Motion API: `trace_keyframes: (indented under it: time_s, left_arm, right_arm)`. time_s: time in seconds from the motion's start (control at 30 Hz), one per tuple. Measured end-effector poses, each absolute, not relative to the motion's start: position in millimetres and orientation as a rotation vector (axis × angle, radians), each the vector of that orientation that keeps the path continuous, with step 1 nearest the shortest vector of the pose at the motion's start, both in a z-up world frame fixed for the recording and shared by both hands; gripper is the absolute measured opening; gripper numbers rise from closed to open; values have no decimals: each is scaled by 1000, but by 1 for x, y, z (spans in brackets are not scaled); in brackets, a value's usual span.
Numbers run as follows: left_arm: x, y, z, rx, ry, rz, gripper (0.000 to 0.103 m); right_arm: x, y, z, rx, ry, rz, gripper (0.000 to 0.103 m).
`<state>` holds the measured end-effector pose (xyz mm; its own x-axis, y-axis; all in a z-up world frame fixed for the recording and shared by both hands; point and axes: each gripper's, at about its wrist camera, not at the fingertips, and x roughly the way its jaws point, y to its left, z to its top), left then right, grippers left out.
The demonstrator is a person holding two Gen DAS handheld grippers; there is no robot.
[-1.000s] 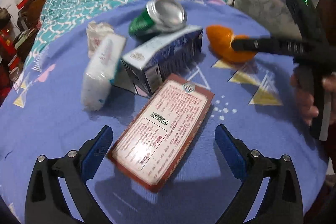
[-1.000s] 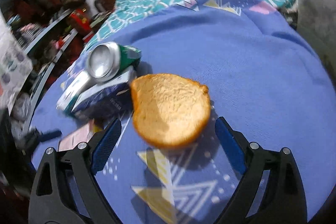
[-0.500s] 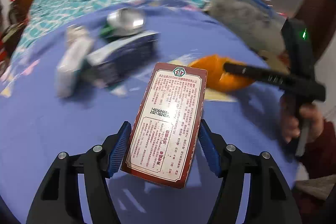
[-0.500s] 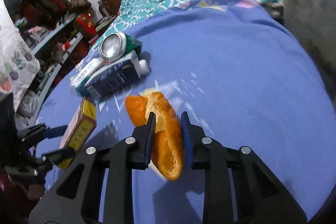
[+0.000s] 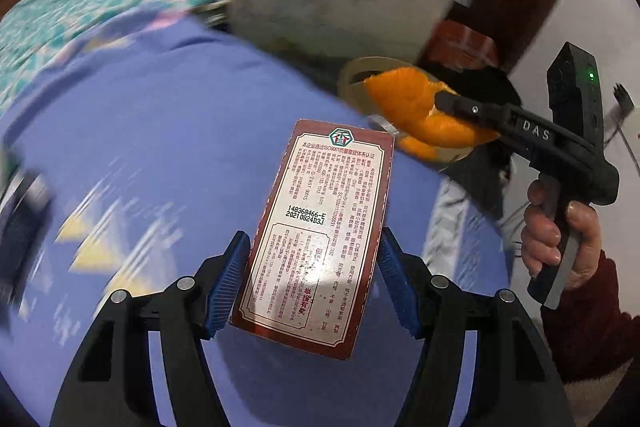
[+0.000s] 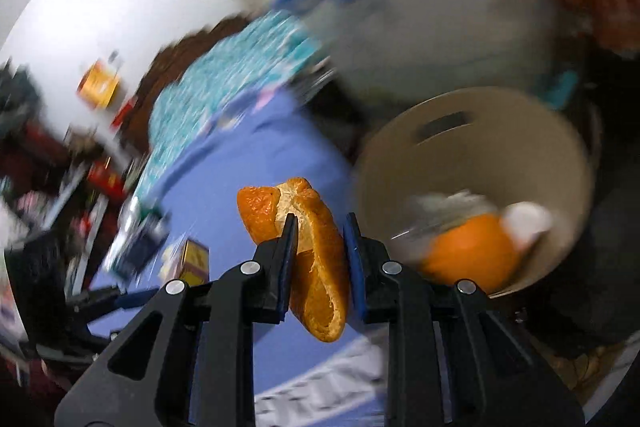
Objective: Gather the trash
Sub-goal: 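Carry the box and peel over the beige bin and open both grippers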
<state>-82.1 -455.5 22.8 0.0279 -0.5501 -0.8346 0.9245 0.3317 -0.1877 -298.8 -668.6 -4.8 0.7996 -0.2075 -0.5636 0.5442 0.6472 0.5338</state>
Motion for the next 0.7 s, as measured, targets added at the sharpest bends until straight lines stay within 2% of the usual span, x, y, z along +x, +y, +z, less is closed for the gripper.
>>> trace_keyframes:
  time_s: [0.2, 0.4, 0.43, 0.5, 0.53, 0.7]
  left_arm:
    - [-103, -541, 25, 535, 994, -1278, 61]
    - [-116, -613, 18, 629, 958, -1245, 63]
    - [-118, -625, 17, 630, 939, -1237, 65]
    - [-121, -640, 16, 644, 902, -1223, 83]
    - [-121, -644, 17, 645, 887, -1209, 87]
    - [-103, -611, 45, 510, 871, -1212, 86]
  right_arm:
    - [-341, -716, -7, 784, 420, -589, 26]
    - [-335, -740, -22, 789, 434, -629, 26]
    - [-331, -743, -25, 792, 438, -625, 32]
    - [-324, -748, -31, 805, 443, -647, 49]
    - [-327, -747, -31, 807, 421, -655, 59]
    - [-342, -735, -16, 791, 334, -681, 60]
